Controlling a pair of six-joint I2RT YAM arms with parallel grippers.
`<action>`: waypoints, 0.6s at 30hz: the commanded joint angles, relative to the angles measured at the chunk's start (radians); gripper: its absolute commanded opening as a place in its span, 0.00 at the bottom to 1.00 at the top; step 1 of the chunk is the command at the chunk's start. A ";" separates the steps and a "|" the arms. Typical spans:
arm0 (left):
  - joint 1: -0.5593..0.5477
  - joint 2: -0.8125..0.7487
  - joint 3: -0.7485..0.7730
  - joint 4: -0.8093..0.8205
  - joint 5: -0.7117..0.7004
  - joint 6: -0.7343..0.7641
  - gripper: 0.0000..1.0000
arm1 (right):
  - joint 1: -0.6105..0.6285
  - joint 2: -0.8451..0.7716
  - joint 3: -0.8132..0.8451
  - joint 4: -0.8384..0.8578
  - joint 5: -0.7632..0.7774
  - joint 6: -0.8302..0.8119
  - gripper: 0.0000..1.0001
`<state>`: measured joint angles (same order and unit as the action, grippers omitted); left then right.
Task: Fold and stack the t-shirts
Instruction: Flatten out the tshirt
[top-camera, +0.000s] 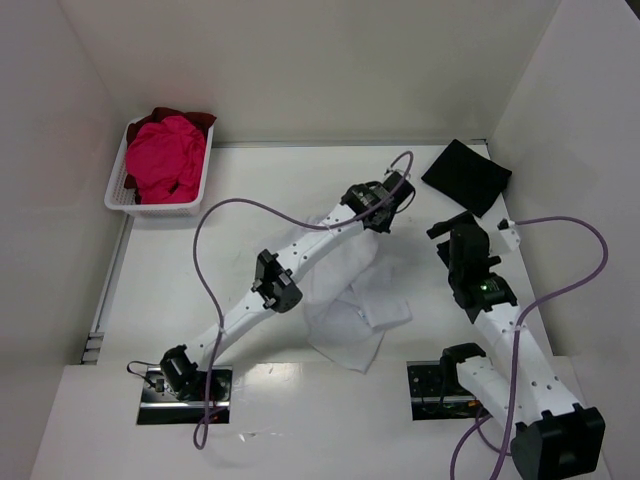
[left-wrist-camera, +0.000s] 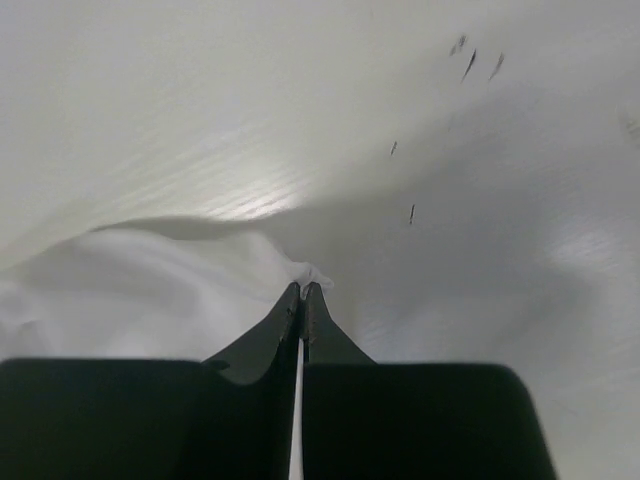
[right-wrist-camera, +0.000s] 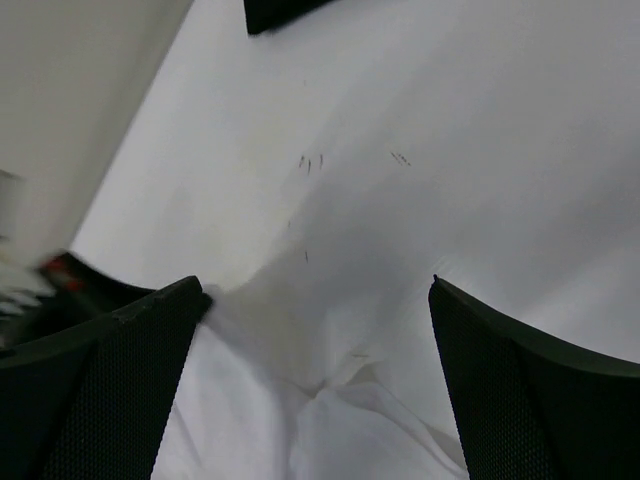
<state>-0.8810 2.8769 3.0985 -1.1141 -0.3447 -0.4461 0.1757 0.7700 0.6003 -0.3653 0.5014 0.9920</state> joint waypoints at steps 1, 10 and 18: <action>0.065 -0.258 0.038 -0.027 -0.071 0.018 0.00 | -0.008 0.070 0.067 0.081 -0.148 -0.188 1.00; 0.195 -0.439 -0.023 -0.185 -0.214 -0.032 0.00 | 0.060 0.181 0.099 0.049 -0.481 -0.259 1.00; 0.226 -0.677 -0.211 -0.185 -0.241 -0.023 0.00 | 0.108 0.186 0.087 0.051 -0.524 -0.282 1.00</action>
<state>-0.6540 2.3337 2.9707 -1.2793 -0.5571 -0.4740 0.2657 0.9791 0.6697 -0.3508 -0.0010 0.7429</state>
